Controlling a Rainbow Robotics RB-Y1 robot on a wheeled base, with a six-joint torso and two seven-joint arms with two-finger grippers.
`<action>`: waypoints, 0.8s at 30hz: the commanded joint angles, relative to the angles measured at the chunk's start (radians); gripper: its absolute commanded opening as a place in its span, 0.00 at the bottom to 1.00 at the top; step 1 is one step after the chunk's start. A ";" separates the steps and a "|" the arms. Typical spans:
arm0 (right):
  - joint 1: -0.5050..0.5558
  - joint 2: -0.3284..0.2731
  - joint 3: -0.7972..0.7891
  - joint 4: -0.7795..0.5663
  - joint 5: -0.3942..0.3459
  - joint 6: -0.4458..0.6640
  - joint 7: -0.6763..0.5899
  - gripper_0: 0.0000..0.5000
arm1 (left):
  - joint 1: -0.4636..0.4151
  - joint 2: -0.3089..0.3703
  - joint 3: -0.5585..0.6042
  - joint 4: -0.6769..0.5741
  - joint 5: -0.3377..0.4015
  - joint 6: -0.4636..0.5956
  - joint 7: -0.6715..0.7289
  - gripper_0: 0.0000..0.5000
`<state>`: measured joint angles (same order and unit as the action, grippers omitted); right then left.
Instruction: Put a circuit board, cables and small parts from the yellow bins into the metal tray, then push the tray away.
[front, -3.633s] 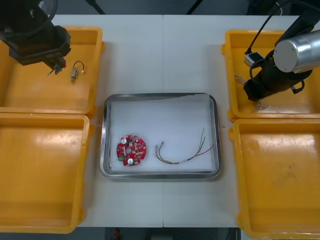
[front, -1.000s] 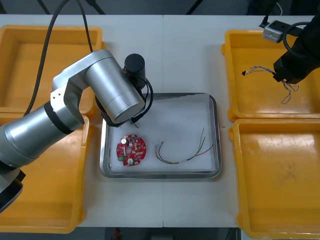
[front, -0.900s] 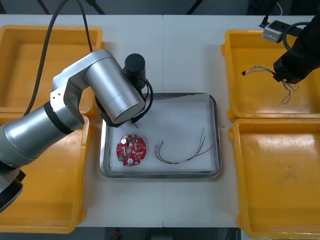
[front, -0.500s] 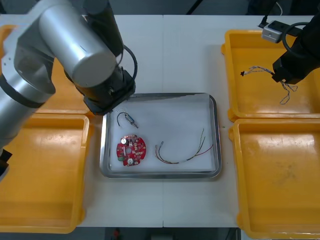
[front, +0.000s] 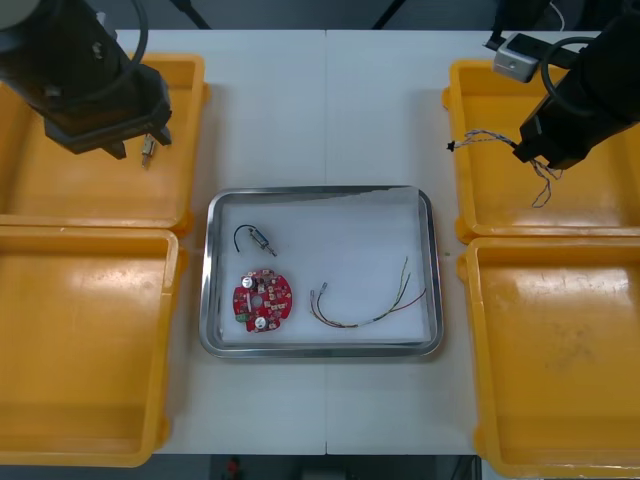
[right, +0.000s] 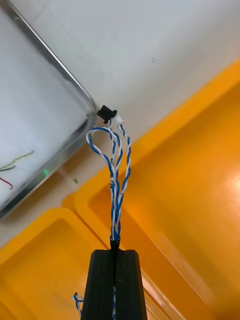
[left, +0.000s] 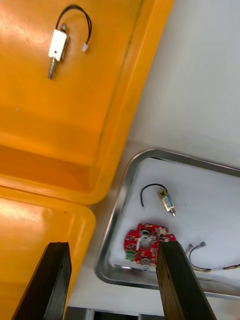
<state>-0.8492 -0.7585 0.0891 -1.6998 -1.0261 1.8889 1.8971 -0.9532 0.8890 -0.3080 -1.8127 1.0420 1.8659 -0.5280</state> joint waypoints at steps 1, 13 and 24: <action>-0.019 0.007 0.084 -0.077 -0.039 -0.040 -0.043 0.00 | -0.056 0.100 0.052 0.069 0.049 -0.059 -0.024 1.00; -0.057 0.084 0.351 -0.139 0.006 -0.218 -0.064 0.00 | -0.073 0.174 0.050 0.322 0.061 -0.269 -0.408 1.00; -0.131 0.154 0.609 -0.066 0.109 -0.399 -0.036 0.00 | -0.075 0.171 -0.076 0.458 0.026 -0.479 -0.596 1.00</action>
<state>-0.9122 -0.6401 0.6270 -1.7889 -0.9373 1.5320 1.8595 -0.9725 1.0225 -0.3275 -1.3838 1.0820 1.4469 -1.1519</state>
